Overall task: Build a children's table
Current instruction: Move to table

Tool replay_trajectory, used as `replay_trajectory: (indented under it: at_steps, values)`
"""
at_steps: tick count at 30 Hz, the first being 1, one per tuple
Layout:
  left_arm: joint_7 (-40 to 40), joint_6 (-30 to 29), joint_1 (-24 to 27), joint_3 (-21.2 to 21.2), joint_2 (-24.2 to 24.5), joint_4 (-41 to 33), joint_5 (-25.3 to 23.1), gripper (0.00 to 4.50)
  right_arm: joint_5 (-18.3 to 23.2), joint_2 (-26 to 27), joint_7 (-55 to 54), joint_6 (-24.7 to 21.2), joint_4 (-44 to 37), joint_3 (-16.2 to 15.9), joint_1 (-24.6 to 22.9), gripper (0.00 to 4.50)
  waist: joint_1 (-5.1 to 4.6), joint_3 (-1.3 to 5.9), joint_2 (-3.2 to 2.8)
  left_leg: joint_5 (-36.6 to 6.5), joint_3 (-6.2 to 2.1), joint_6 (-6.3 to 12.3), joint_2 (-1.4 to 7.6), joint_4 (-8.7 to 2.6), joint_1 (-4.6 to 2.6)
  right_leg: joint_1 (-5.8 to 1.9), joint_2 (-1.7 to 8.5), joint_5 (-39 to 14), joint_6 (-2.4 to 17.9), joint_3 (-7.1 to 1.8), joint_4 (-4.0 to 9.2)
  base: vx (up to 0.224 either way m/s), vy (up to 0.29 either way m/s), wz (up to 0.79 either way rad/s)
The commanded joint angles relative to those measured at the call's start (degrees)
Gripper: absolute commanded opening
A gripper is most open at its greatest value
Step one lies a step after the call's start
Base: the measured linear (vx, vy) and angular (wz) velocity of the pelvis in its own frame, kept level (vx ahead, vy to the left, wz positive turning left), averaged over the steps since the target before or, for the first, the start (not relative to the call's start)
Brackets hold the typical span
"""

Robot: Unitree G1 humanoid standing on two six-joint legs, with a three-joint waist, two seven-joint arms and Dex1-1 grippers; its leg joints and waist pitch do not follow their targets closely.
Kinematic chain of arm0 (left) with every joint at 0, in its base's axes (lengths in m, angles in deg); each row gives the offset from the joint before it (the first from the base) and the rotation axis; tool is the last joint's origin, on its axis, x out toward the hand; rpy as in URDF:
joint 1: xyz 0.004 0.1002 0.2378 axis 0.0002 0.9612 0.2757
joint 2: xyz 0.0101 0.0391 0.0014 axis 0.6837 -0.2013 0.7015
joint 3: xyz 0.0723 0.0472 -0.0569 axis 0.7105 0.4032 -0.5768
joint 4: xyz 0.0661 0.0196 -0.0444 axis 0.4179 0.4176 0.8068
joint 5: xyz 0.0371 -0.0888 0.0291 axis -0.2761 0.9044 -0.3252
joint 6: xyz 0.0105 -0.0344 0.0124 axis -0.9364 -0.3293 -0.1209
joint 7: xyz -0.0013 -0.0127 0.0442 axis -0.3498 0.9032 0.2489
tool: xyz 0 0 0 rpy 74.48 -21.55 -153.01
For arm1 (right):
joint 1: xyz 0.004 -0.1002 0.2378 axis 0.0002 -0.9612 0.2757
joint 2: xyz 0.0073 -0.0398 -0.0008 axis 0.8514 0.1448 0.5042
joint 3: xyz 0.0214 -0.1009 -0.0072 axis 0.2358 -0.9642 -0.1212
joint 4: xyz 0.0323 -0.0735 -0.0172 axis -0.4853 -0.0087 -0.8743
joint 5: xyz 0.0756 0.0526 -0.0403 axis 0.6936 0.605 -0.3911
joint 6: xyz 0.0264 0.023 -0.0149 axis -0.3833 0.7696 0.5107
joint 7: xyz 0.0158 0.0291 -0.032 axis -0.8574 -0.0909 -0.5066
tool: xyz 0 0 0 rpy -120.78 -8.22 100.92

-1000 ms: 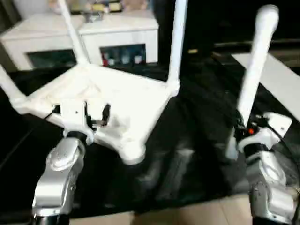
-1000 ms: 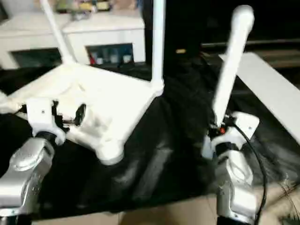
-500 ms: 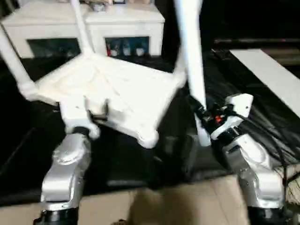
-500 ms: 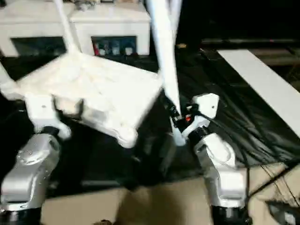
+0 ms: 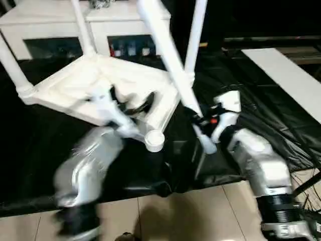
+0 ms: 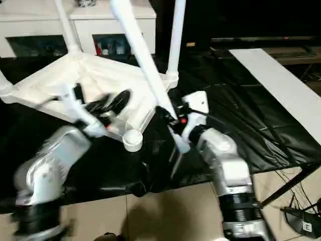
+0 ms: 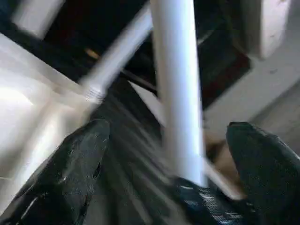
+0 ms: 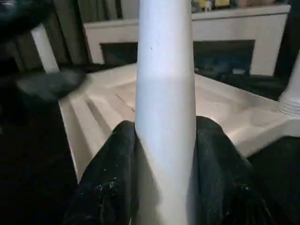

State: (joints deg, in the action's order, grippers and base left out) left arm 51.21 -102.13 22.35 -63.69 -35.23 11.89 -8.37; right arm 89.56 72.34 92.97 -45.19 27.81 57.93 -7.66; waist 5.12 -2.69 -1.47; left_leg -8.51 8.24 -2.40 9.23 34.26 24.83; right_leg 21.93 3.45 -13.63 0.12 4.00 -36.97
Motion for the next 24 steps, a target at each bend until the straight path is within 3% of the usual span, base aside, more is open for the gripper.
replay_trajectory:
  at_steps: [1,4,6,7,10,16,19,24]
  values:
    - [1.59,-1.39,-1.51,-2.01,-1.81,2.56,4.55,4.50,-0.91,0.87,-1.16,1.48,0.43,-0.91,1.64,1.41,0.34,3.73,0.21,-9.07,-0.97,2.07,3.40,-3.95,-1.69,-2.31,5.18,1.55,11.22,-2.97,4.69,0.000,0.000,0.00]
    - [3.47,-1.91,-3.85,-4.05,-4.44,4.99,7.98,4.50,-2.24,1.93,-0.73,2.22,-0.33,-3.98,0.86,1.41,0.20,3.98,0.12,-8.11,-0.72,2.62,3.65,-3.72,-2.04,-2.40,4.80,5.52,11.50,-3.06,4.38,0.000,0.000,0.00]
    - [3.43,-2.10,-4.52,-3.70,-4.02,6.60,4.87,4.50,-1.76,2.89,-0.87,1.58,-1.46,-4.65,0.61,1.41,0.22,4.03,0.12,-7.37,-0.73,3.53,3.79,-3.64,-2.17,-2.50,4.81,7.58,11.50,-3.05,4.29,0.000,0.000,0.00]
    - [3.26,-2.35,-4.80,-3.93,-4.10,7.13,4.91,4.50,-1.78,3.15,-0.80,1.54,-2.00,-5.18,0.53,1.41,0.24,4.05,0.38,-7.29,-0.61,4.02,3.78,-3.60,-2.20,-2.58,4.92,7.92,11.33,-3.08,4.31,0.000,0.000,0.00]
    - [3.48,-2.85,-5.46,-4.01,-3.72,7.51,5.33,4.50,-2.24,3.27,-0.37,1.69,-1.87,-5.95,0.52,1.41,0.37,3.99,0.41,-7.41,-0.57,4.07,4.04,-3.65,-2.40,-2.59,4.96,6.95,11.15,-3.11,4.36,0.000,0.000,0.00]
    - [3.10,-1.79,-5.76,-1.44,-1.44,7.14,4.09,4.50,-3.24,3.30,0.95,2.67,-1.03,-7.70,1.07,1.41,0.56,3.61,0.29,-11.64,-0.30,1.83,4.24,-4.19,-2.67,-2.28,4.92,0.06,9.95,-3.27,4.91,0.000,0.000,0.00]
    - [5.09,0.26,-6.85,-3.94,-1.80,8.91,3.65,4.20,-3.09,3.39,0.04,3.08,-0.43,-7.49,1.88,1.41,0.64,3.53,0.46,-12.85,0.09,0.34,4.23,-4.26,-2.84,-2.12,4.98,-2.57,9.17,-3.41,5.22,0.000,0.000,0.00]
    - [3.96,1.09,-7.18,-3.79,-1.20,9.43,4.12,3.80,-3.06,3.30,0.69,3.06,-0.13,-7.69,2.00,1.41,0.67,3.48,0.62,-13.80,0.08,-0.68,4.21,-4.44,-2.83,-2.04,4.99,-5.14,7.74,-3.54,5.41,0.000,0.000,0.00]
